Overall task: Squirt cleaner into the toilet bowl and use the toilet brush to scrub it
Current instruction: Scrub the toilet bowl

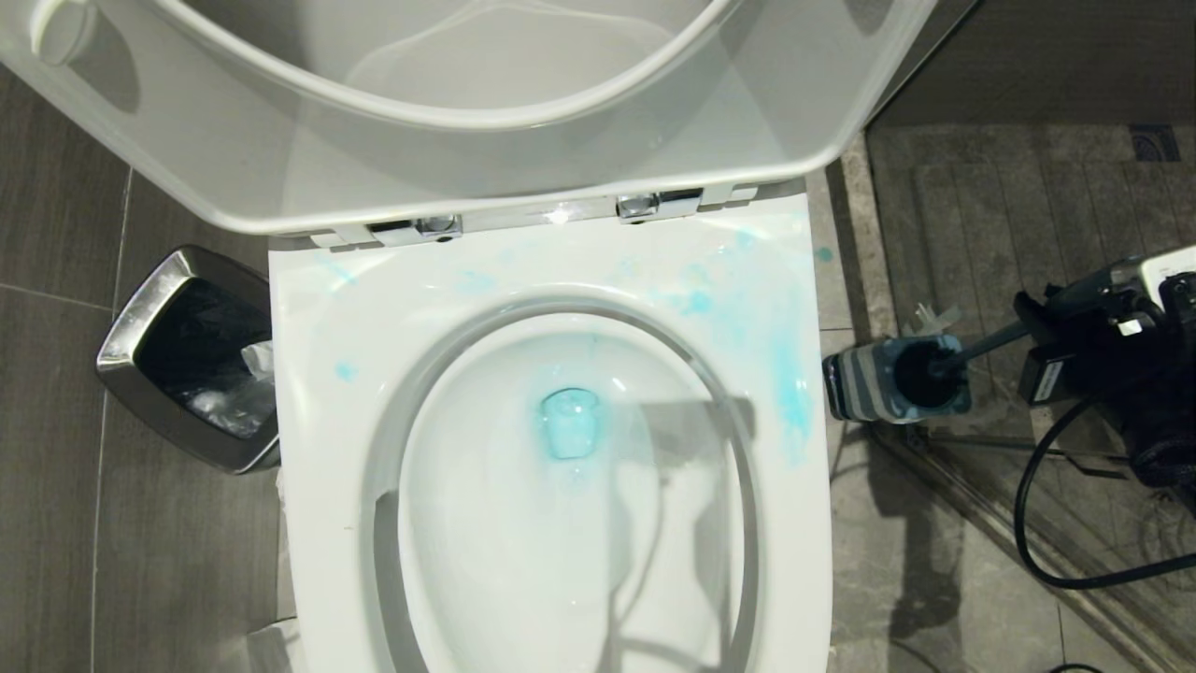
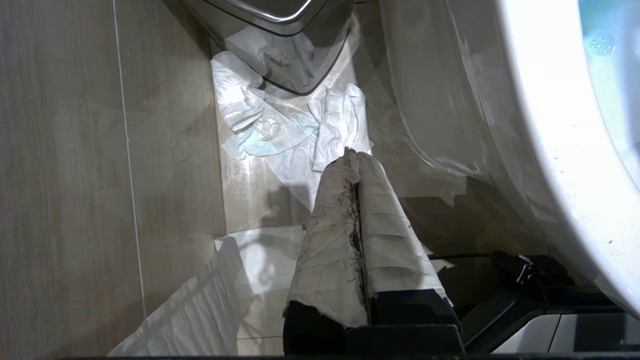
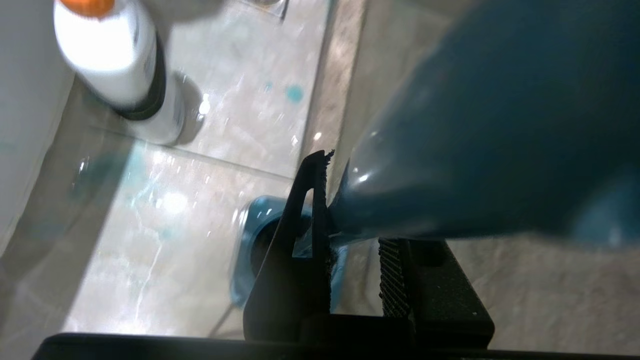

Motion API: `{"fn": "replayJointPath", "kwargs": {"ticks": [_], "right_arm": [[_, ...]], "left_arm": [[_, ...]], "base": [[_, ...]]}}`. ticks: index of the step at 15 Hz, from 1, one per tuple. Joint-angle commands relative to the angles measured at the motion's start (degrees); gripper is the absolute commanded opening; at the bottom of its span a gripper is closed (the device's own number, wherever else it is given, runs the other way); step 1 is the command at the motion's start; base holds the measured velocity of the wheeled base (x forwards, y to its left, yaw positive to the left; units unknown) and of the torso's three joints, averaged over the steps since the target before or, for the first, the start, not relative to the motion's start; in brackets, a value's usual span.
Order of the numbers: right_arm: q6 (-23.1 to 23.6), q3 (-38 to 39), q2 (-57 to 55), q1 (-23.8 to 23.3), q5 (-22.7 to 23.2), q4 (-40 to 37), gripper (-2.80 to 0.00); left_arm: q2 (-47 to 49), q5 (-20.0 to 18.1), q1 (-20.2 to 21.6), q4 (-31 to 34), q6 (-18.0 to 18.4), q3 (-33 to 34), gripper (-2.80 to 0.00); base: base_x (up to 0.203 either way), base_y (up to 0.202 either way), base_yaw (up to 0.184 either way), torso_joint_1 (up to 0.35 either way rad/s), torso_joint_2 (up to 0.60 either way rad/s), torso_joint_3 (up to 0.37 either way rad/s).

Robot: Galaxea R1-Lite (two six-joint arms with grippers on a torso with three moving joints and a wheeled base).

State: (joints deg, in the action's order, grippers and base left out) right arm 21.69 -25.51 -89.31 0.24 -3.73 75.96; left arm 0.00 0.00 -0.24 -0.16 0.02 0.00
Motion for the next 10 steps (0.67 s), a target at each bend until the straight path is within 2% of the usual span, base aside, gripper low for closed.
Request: {"fn": "replayJointPath", "kwargs": {"ticks": [1,3,5,7,10], "right_arm": [[0.19,-0.11,5.46,0.02,-0.59,0.3,-2.8],[0.19,-0.72,8.76,0.02,-0.74,-0.81,-2.8],[0.19,-3.15,12.48,0.03,-0.93,-5.07,-2.8],[0.05,-7.72,16.67,0.37,-1.35,-12.96,-2.8],[-0.06,-16.54,20.78,3.27,-1.43,-26.18,-2.8]], "left_arm": [[0.0,0.0,-0.02,-0.02,-0.02,0.0,-2.8],[0.0,0.0,-0.02,-0.02,-0.02,0.0,-2.8],[0.0,0.0,-0.02,-0.02,-0.02,0.0,-2.8],[0.0,0.0,-0.02,-0.02,-0.02,0.0,-2.8],[0.0,0.0,-0.02,-0.02,-0.02,0.0,-2.8]], "base": [[0.0,0.0,0.0,0.0,0.0,0.0],[0.0,0.0,0.0,0.0,0.0,0.0],[0.0,0.0,0.0,0.0,0.0,0.0],[0.0,0.0,0.0,0.0,0.0,0.0],[0.0,0.0,0.0,0.0,0.0,0.0]]}}
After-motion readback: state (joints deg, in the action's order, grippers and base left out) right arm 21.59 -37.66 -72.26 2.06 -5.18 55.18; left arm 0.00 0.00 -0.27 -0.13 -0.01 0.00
